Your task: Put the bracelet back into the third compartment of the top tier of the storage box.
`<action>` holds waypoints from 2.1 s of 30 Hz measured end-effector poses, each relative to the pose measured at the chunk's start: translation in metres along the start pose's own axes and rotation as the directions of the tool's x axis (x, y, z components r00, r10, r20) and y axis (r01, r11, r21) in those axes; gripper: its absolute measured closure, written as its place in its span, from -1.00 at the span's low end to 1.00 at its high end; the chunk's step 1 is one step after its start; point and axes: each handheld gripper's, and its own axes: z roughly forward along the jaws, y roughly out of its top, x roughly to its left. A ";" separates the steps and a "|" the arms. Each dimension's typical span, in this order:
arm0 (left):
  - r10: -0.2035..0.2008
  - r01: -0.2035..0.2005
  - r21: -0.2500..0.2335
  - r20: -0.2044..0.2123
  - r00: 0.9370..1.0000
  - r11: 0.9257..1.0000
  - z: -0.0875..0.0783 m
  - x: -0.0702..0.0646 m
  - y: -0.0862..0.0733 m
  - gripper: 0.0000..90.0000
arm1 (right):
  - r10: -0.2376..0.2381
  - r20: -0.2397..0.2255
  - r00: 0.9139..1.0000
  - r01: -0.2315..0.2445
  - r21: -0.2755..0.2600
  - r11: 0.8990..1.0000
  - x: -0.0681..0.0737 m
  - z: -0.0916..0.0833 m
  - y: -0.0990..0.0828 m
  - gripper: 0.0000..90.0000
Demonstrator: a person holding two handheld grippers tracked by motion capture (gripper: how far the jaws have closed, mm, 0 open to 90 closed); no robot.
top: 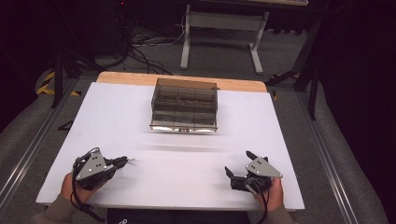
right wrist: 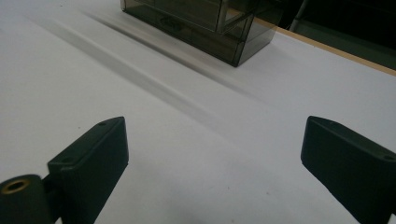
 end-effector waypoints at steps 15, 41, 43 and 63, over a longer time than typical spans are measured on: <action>0.013 -0.014 -0.017 -0.013 1.000 1.000 -0.003 0.000 0.008 0.91 | -0.003 0.004 1.000 0.003 0.000 1.000 0.000 -0.001 0.000 -0.81; 0.126 -0.112 -0.172 0.073 0.989 0.979 0.026 -0.010 0.094 0.91 | 0.000 -0.011 1.000 0.000 0.014 1.000 0.001 0.003 -0.002 -0.81; 0.138 -0.123 -0.176 0.077 0.987 0.977 0.031 -0.010 0.102 0.91 | -0.004 -0.011 1.000 0.004 0.016 1.000 0.000 0.003 -0.002 -0.81; 0.106 -0.074 -0.241 0.123 0.987 0.968 0.089 -0.002 0.172 0.91 | -0.001 -0.016 1.000 0.002 0.019 1.000 -0.001 0.003 -0.004 -0.81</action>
